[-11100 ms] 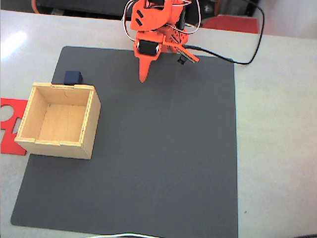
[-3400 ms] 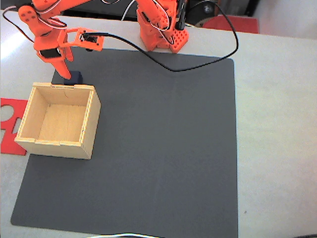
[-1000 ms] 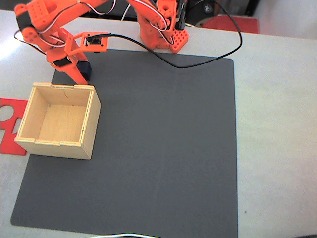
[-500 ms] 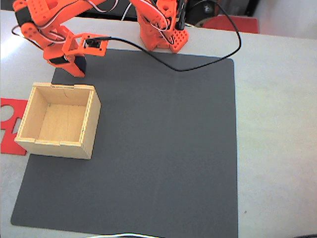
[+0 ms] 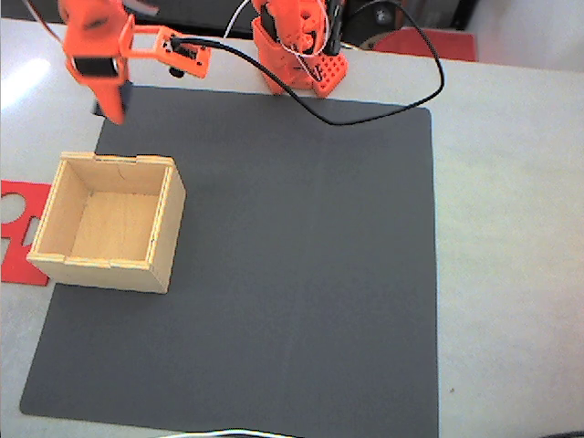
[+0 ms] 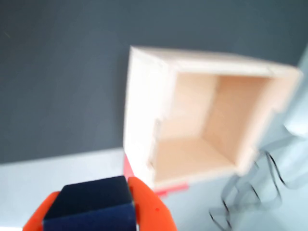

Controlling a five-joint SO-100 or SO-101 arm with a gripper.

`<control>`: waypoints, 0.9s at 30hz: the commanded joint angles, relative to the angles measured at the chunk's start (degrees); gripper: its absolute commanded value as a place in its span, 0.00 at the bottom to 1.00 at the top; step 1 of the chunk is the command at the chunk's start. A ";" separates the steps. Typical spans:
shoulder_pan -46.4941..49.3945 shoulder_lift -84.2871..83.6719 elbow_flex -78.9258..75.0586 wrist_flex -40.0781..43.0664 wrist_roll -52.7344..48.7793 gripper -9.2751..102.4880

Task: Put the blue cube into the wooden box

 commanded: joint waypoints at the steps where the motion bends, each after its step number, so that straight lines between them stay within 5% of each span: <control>1: -0.44 5.36 -0.18 -7.29 3.87 0.08; 16: -2.02 -9.49 -0.09 -31.20 15.21 0.08; 27: -9.67 -7.21 -0.70 -35.07 17.49 0.08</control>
